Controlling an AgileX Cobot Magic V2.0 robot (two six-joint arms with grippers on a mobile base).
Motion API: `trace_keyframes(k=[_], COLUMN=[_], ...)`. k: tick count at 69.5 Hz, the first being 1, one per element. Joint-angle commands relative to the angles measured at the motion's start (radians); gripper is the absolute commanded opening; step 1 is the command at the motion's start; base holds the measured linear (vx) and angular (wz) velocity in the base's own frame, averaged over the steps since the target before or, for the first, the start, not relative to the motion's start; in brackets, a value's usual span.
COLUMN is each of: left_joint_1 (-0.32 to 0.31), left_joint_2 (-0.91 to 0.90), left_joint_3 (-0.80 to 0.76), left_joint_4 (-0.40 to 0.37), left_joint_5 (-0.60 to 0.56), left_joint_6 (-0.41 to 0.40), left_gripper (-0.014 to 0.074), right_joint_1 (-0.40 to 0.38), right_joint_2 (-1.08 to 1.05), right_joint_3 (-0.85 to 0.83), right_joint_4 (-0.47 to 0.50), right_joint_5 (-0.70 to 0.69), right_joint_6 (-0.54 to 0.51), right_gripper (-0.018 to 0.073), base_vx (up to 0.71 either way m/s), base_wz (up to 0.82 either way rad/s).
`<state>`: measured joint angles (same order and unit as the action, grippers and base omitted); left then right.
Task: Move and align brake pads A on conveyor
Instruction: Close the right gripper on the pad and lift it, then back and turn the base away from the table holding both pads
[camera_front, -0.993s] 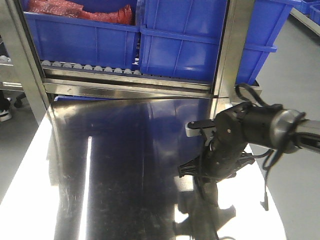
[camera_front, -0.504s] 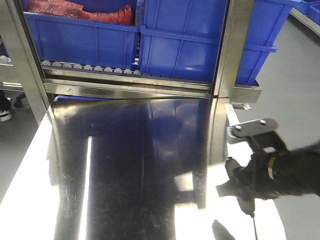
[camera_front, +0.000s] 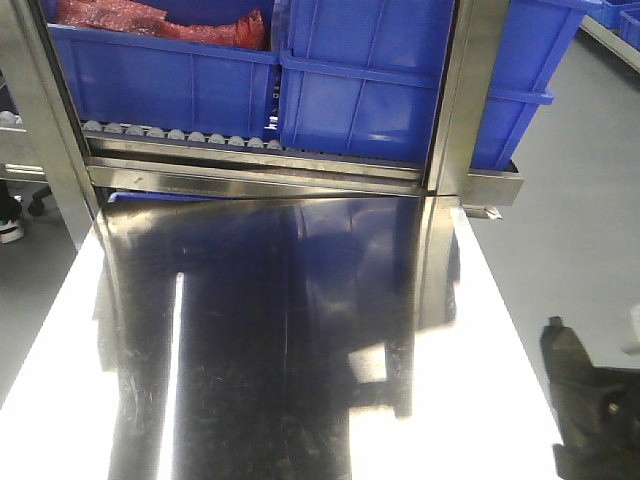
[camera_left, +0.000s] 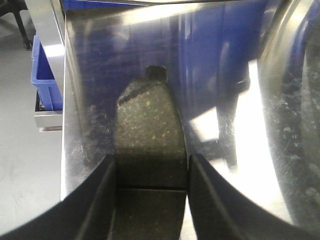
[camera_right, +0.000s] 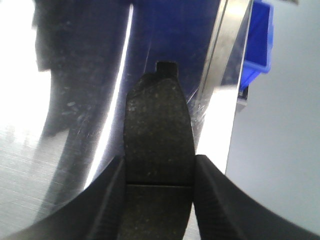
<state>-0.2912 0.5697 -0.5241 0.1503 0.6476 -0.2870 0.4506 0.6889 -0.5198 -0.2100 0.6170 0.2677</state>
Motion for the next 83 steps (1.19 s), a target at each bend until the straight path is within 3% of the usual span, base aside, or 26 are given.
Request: trace_keyframes(k=[1, 19, 83], left_joint_1=[-0.002, -0.002, -0.002], left_joint_2=[0.003, 0.003, 0.003], left_joint_3=[-0.030, -0.030, -0.030], left_joint_4=[0.009, 0.009, 0.009], left_joint_5=[-0.078, -0.078, -0.078], left_joint_6=[-0.003, -0.003, -0.003], left_gripper=[0.0003, 0.0003, 0.0003], right_joint_1=[-0.004, -0.004, -0.004], right_joint_2=[-0.091, -0.203, -0.205], right_joint_3=[0.001, 0.040, 0.040], right_joint_4=[-0.029, -0.029, -0.029], right_joint_5=[-0.073, -0.076, -0.077], right_joint_6=[-0.007, -0.007, -0.007], right_gripper=[0.0141, 0.0142, 0.0142], base_vx=[0.00, 0.00, 0.00], base_wz=[0.00, 0.00, 0.00])
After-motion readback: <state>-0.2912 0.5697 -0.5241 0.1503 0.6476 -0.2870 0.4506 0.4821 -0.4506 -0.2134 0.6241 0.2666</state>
